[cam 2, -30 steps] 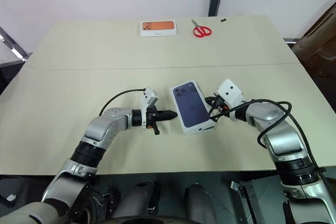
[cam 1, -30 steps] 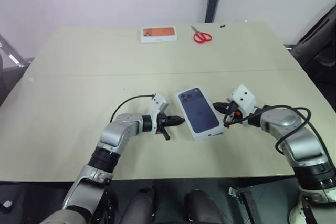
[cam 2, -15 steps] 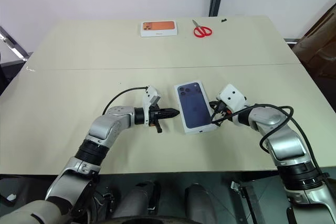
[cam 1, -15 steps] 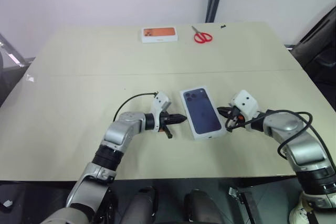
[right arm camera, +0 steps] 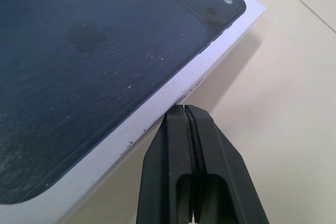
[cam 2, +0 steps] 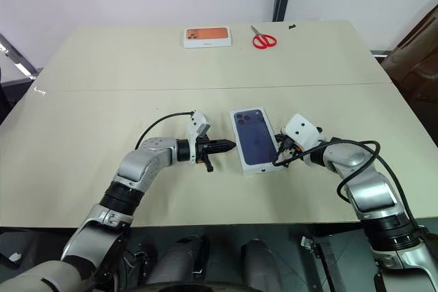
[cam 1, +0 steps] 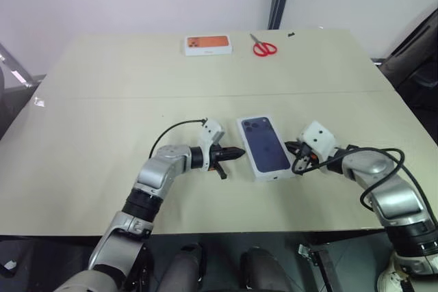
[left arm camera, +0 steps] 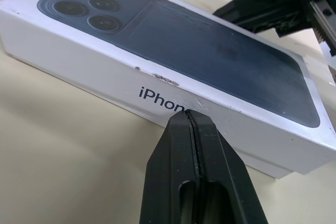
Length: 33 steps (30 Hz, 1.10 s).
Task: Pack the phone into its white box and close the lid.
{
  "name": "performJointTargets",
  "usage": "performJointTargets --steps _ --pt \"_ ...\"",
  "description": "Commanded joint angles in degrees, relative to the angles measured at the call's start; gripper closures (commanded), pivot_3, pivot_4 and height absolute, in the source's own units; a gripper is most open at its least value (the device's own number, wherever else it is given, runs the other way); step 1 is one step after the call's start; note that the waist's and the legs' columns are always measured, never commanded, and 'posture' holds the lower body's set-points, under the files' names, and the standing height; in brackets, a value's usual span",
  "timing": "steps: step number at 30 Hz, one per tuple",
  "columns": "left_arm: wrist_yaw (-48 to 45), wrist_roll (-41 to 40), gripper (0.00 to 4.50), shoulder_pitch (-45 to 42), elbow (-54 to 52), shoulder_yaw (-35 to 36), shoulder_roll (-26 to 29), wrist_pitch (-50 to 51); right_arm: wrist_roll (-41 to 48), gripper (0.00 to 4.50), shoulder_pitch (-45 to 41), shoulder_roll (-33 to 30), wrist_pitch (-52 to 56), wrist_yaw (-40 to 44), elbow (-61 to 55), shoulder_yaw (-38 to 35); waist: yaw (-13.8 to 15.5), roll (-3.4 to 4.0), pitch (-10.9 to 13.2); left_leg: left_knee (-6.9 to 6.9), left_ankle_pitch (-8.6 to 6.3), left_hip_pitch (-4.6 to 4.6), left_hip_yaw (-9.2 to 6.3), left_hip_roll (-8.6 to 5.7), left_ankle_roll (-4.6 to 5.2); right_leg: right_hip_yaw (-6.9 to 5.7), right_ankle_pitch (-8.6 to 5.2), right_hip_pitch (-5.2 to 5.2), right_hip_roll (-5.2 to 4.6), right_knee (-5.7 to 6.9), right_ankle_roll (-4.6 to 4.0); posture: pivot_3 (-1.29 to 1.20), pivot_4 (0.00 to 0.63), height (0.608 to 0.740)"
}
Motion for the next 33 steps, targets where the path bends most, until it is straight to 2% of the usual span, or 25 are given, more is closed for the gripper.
performJointTargets --steps 1,8,12,15,18,22,28,31,33 --pt "-0.4 -0.4 4.5 -0.6 -1.5 0.2 -0.3 -1.0 -0.7 4.46 0.3 -0.6 -1.8 1.3 -1.8 0.8 0.0 0.0 0.0 0.0 0.0 0.0 0.0 0.0 0.0 0.0 0.0 0.0 0.0 0.0 0.0 0.0 0.15 0.734" --pt "-0.6 -0.8 4.5 -0.5 -1.2 2.1 1.7 -1.7 -1.9 4.46 -1.9 -1.3 -3.9 0.7 1.5 -1.4 -0.1 0.0 0.0 0.0 0.03 0.0 0.0 0.0 -0.05 0.0 0.0 -0.01 0.01 0.01 0.0 0.0 0.15 0.734" --pt "1.1 -2.5 4.5 -3.9 0.7 5.6 0.4 -2.3 0.9 4.46 -5.9 0.8 -3.2 -0.7 3.6 -4.7 -0.1 0.0 0.0 0.0 0.09 0.0 0.0 0.0 -0.15 0.0 0.0 -0.03 0.02 0.02 0.0 0.0 0.15 0.734" --pt "2.4 -3.2 4.5 -8.4 4.0 7.5 -2.7 -4.2 2.3 4.46 -7.9 2.4 -3.2 -0.1 3.3 -4.6 0.2 -0.03 0.0 0.04 0.1 -0.01 -0.01 0.0 -0.17 -0.03 0.0 0.0 0.02 0.02 0.0 0.0 0.15 0.734" --pt "3.0 -0.1 4.5 -11.6 10.4 5.9 -5.1 -7.9 3.4 4.46 -7.3 3.5 -3.1 2.0 1.3 -2.4 0.7 -0.05 0.0 0.15 0.1 -0.01 0.01 -0.01 -0.17 -0.04 0.0 0.07 0.01 0.0 0.01 0.0 0.15 0.734" --pt "4.4 9.1 4.5 -13.3 21.3 -0.6 -4.4 -14.1 2.4 4.46 -2.8 1.8 -3.7 6.3 -5.1 2.8 0.8 -0.05 0.0 0.16 0.1 -0.01 0.04 -0.01 -0.17 -0.02 0.0 0.05 0.05 0.02 0.02 0.0 0.15 0.734" --pt "1.5 11.2 4.5 -12.5 24.4 -2.2 -3.7 -15.9 -2.3 4.46 1.4 -0.6 -5.0 5.8 -6.1 6.0 1.0 -0.12 -0.1 0.28 -0.05 0.04 -0.01 0.0 0.08 -0.03 0.0 0.15 0.05 0.05 0.02 0.0 0.15 0.734" --pt "-0.2 8.3 4.5 -12.8 23.5 0.4 -3.8 -14.8 2.8 4.46 -0.7 1.4 0.4 5.8 -5.9 3.0 1.0 -0.12 -0.1 0.29 -0.05 0.04 -0.02 0.01 0.07 -0.03 0.0 0.16 0.06 0.05 0.02 0.0 0.15 0.734" --pt "-0.2 6.9 3.96 -13.4 22.7 2.4 -4.1 -14.7 6.2 3.92 -2.5 3.0 3.0 5.7 -5.6 0.5 1.0 -0.13 -0.1 0.32 -0.05 0.03 -0.02 0.01 0.07 -0.03 0.0 0.16 0.06 0.05 0.02 0.0 0.15 0.734"
